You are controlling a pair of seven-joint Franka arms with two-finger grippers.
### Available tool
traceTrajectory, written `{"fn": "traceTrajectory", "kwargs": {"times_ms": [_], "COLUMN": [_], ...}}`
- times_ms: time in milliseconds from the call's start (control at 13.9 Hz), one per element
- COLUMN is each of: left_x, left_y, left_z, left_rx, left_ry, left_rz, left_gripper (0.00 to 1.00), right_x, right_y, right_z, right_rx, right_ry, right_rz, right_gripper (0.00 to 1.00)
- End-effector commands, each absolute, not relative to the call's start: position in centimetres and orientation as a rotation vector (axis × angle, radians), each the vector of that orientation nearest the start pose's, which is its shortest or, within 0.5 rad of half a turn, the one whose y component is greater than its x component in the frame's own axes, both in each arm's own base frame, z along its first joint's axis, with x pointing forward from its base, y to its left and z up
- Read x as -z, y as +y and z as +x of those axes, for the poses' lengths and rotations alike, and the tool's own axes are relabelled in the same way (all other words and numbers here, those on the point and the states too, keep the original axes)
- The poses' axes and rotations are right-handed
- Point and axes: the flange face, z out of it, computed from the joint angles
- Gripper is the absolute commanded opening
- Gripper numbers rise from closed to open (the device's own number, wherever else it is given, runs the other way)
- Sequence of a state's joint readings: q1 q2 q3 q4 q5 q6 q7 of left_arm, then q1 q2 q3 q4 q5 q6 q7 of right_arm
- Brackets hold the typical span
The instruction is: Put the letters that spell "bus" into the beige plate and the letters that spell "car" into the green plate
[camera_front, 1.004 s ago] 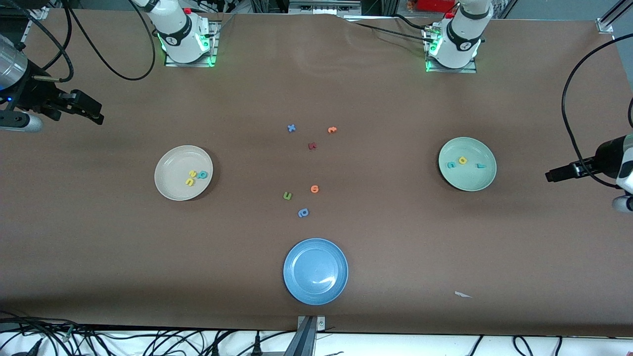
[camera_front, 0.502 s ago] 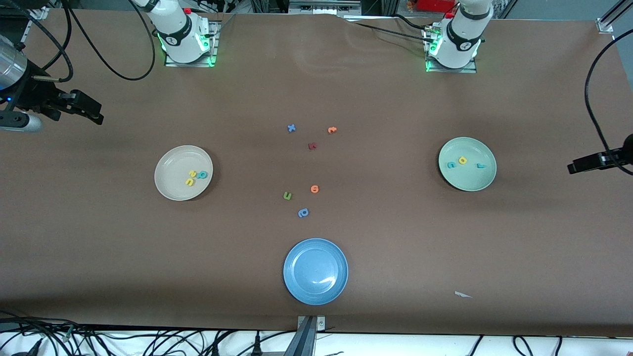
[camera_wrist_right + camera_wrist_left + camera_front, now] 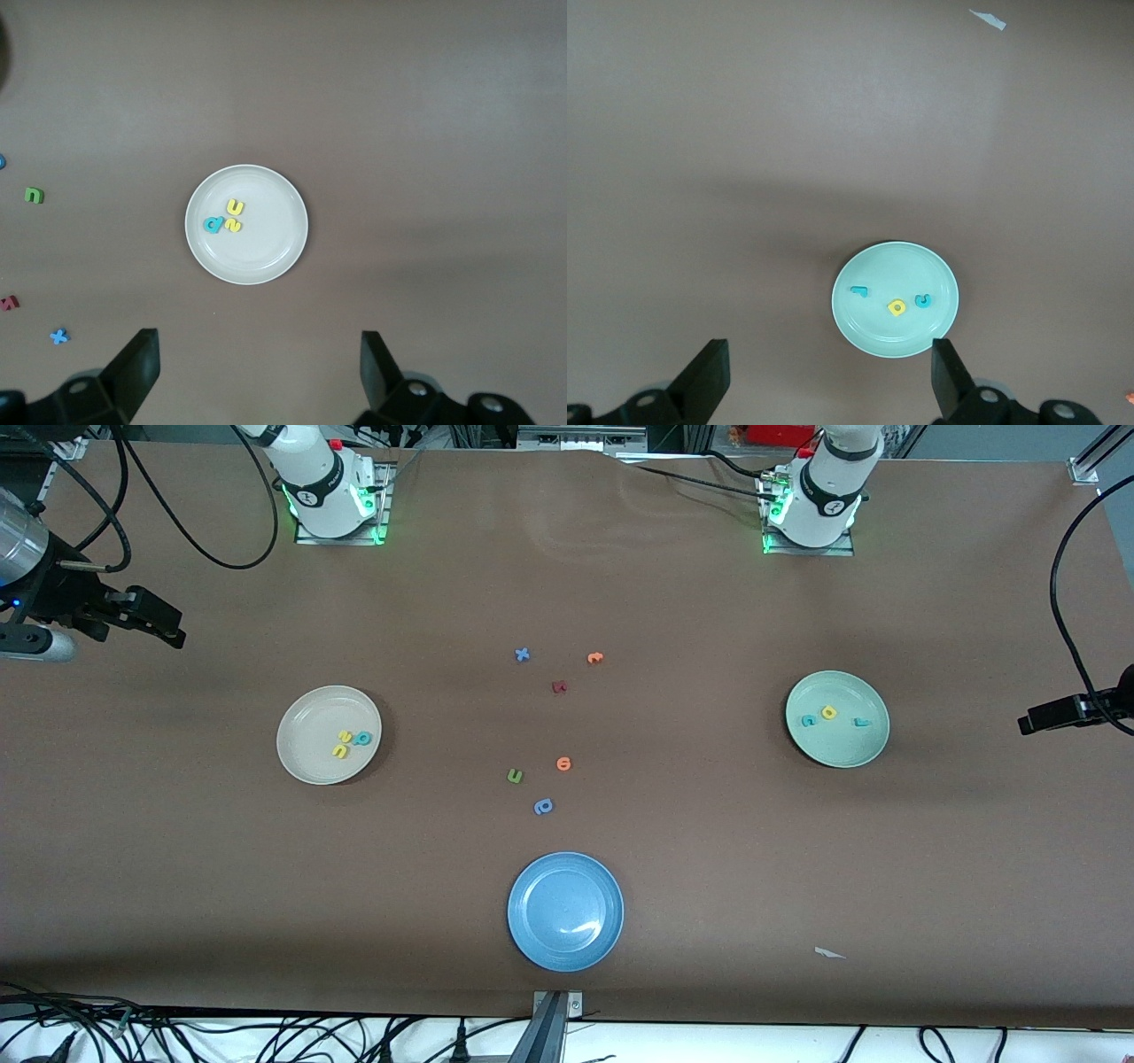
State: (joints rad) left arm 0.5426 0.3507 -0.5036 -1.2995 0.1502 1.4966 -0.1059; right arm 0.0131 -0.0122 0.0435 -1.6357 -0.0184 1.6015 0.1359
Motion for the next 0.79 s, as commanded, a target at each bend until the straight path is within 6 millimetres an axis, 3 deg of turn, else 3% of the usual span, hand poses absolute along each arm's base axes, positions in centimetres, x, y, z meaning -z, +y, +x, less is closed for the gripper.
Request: {"fn": "traceTrajectory", "kwargs": {"times_ms": [0,430,646,717], "left_x": [-59.0,-60.4,-61.3,-62.2], "left_y": [8.9,8.2,4.8,4.8], "left_z": [61.8,61.2,60.6,60.0], "left_rx": [-0.11,-0.084,-0.116,-0.098], "left_ry": [-0.231,-0.21,-0.168,-0.197], "left_rz": [-3.1,-3.094,-3.076,-3.113], "left_gripper": [1.0,1.0,1.0,1.0], "right_x": [-60.8,-60.8,-60.7,-60.8], "right_y": [2.6,2.6,2.6,2.6], "right_z": [55.0,55.0,55.1,55.0], "right_rx": [-0.029,-0.029,-0.032,-0.029], "right_ry": [0.101,0.101,0.103,0.103], "right_rz": [-3.157,-3.157,-3.157,-3.157], "right_gripper": [1.0,1.0,1.0,1.0]}}
